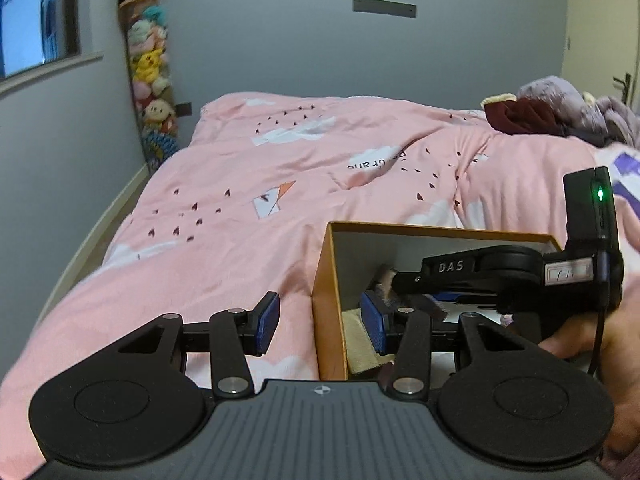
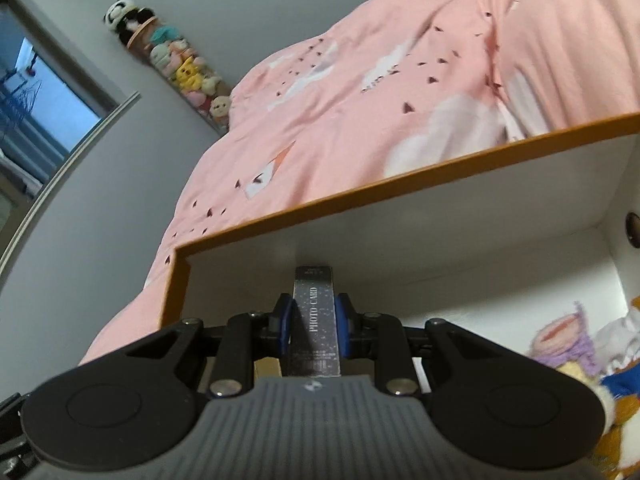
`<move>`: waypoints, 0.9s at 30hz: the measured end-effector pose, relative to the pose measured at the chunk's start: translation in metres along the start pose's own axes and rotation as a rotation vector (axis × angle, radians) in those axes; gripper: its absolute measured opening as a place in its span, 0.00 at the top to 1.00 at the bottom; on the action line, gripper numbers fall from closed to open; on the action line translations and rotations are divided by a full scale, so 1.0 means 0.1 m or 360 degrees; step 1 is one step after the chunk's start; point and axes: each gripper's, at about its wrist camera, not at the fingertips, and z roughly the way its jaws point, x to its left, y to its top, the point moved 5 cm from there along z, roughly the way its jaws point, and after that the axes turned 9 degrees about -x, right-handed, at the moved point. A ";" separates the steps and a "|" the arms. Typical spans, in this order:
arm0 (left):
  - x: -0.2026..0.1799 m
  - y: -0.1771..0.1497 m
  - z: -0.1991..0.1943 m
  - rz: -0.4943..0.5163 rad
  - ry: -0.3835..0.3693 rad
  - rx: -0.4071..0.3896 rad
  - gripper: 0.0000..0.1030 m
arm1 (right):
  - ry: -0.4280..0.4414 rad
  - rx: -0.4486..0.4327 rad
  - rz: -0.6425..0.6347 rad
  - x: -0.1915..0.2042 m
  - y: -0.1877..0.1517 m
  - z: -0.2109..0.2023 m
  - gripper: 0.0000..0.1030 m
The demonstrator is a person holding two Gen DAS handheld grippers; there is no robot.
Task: Organize objects
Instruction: 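Open the left tool to drop the gold box while right releases the PHOTO CARD box, then withdraw both tools from the shoebox toward the remaining items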
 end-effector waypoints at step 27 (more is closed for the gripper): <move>0.16 -0.21 -0.06 -0.0219 0.0006 0.0106 0.51 | -0.0301 0.0200 -0.0104 -0.42 -0.09 0.09 0.64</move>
